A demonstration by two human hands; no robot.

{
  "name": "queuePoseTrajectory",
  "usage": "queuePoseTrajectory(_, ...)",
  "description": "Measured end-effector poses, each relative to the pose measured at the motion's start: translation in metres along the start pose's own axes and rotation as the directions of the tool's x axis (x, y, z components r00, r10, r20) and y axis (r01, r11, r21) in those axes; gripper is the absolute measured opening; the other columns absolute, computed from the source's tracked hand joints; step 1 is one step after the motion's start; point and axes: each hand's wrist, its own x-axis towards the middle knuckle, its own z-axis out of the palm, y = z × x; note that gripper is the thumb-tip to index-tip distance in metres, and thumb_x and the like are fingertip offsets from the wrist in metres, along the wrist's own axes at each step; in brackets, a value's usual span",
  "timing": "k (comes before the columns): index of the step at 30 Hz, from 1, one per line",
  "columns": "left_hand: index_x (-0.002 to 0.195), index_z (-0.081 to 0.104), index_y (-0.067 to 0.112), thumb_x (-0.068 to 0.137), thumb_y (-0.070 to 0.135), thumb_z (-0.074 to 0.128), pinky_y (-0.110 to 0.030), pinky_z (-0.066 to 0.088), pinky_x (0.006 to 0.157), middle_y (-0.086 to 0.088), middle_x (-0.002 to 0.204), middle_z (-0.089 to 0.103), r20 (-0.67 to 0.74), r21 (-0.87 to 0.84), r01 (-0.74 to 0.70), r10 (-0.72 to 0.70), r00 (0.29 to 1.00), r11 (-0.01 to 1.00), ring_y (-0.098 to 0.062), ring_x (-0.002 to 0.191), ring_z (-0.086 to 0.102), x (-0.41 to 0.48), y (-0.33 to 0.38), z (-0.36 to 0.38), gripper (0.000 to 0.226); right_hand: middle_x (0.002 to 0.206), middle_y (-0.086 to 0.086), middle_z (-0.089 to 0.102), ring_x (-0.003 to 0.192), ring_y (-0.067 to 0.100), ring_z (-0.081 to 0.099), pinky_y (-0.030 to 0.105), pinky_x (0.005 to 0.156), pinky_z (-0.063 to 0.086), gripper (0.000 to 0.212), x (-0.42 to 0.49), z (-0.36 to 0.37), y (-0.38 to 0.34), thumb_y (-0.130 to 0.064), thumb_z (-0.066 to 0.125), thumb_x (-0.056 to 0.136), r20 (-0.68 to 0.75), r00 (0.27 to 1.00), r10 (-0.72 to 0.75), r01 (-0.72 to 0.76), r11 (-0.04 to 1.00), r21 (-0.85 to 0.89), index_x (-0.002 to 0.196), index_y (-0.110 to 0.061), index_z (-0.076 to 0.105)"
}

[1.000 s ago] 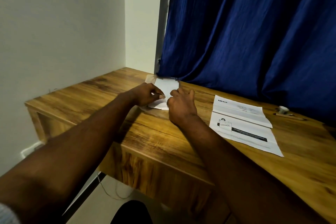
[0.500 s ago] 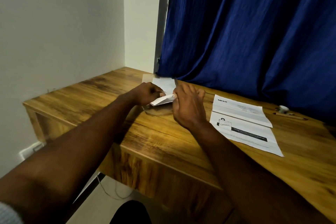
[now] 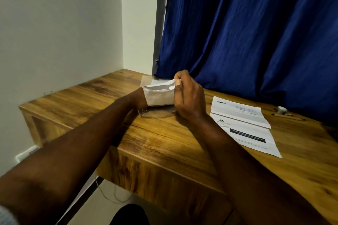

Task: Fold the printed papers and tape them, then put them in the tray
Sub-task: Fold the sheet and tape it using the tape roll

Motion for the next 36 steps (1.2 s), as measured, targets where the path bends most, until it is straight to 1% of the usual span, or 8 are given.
queuePoseTrajectory(6,0.122,0.065,0.012,0.099,0.022,0.071,-0.047,0.05,0.107,-0.012,0.124,0.065,0.026,0.022,-0.011,0.01,1.0,1.0,-0.028,0.117,0.062,-0.001,0.007,-0.001,0.026,0.08,-0.001,0.06,0.066,0.017,0.059,0.03,0.054,0.041,0.014,0.025,-0.033,-0.007,-0.012,0.047,0.103,-0.108,0.989,-0.101,0.103,0.995,0.006,0.105,-0.007,0.06)
queuePoseTrajectory(10,0.141,0.061,0.008,0.101,0.027,0.066,-0.037,0.049,0.101,-0.015,0.141,0.062,-0.016,0.138,0.038,-0.036,0.999,0.99,-0.031,0.126,0.059,-0.001,0.009,0.002,0.045,0.083,0.0,0.061,0.07,0.018,0.059,0.037,0.059,0.046,0.016,0.041,-0.049,-0.004,-0.008,0.048,0.105,-0.309,0.951,-0.026,0.048,0.997,0.065,0.104,-0.001,0.062)
queuePoseTrajectory(16,0.138,0.064,0.011,0.095,0.023,0.072,-0.045,0.054,0.102,-0.011,0.136,0.064,0.053,0.228,0.049,-0.063,0.997,0.973,-0.029,0.12,0.062,0.0,0.017,0.003,0.046,0.089,-0.002,0.059,0.07,0.0,0.054,0.01,0.064,0.041,0.012,0.056,-0.065,0.019,-0.005,0.05,0.104,-0.517,0.846,0.131,-0.088,0.99,0.107,0.107,0.002,0.06)
queuePoseTrajectory(23,0.129,0.07,0.021,0.078,0.055,0.07,-0.042,0.052,0.094,-0.003,0.131,0.069,0.009,0.273,-0.158,0.162,0.987,0.949,-0.025,0.117,0.063,-0.013,0.036,0.013,0.062,0.098,0.0,0.063,0.078,-0.006,0.055,0.002,0.062,0.04,0.02,0.039,-0.066,0.054,-0.014,0.047,0.107,-0.591,0.704,0.394,-0.345,0.917,0.201,0.115,-0.002,0.061)
queuePoseTrajectory(28,0.105,0.077,0.013,0.087,0.046,0.081,-0.03,0.05,0.087,0.002,0.102,0.075,-0.188,-0.066,-0.306,0.289,0.938,0.95,0.005,0.092,0.067,-0.006,0.068,0.012,0.038,0.105,0.0,0.062,0.082,0.009,0.06,0.002,0.055,0.04,0.022,0.035,-0.085,0.092,-0.014,0.045,0.107,-0.615,0.517,0.596,-0.529,0.787,0.318,0.121,-0.008,0.06)
queuePoseTrajectory(32,0.116,0.073,0.01,0.084,0.088,0.041,-0.041,0.054,0.094,-0.009,0.112,0.079,-0.032,-0.755,-0.069,0.069,0.997,0.652,-0.018,0.104,0.076,-0.004,0.106,0.013,0.09,0.12,0.012,0.069,0.1,0.027,0.066,0.02,0.071,0.053,0.024,0.03,-0.101,0.122,-0.014,0.042,0.108,-0.582,0.314,0.75,-0.641,0.62,0.453,0.125,-0.012,0.059)
queuePoseTrajectory(34,0.129,0.068,0.016,0.074,0.091,0.047,-0.045,0.054,0.099,-0.012,0.124,0.075,0.031,-0.826,-0.01,0.064,0.997,0.564,-0.026,0.113,0.073,0.0,0.117,0.022,0.095,0.124,0.014,0.068,0.104,0.03,0.067,0.04,0.086,0.058,0.023,0.026,-0.106,0.131,-0.013,0.044,0.108,-0.532,0.236,0.813,-0.661,0.536,0.526,0.125,-0.013,0.06)
queuePoseTrajectory(36,0.13,0.066,0.022,0.073,0.074,0.073,-0.04,0.055,0.098,-0.008,0.129,0.073,-0.036,-0.7,-0.08,0.077,0.996,0.71,-0.022,0.113,0.071,0.005,0.124,0.04,0.078,0.117,0.01,0.067,0.098,0.028,0.065,0.04,0.083,0.055,0.021,0.021,-0.112,0.137,-0.01,0.046,0.106,-0.493,0.2,0.847,-0.649,0.491,0.581,0.12,-0.015,0.06)
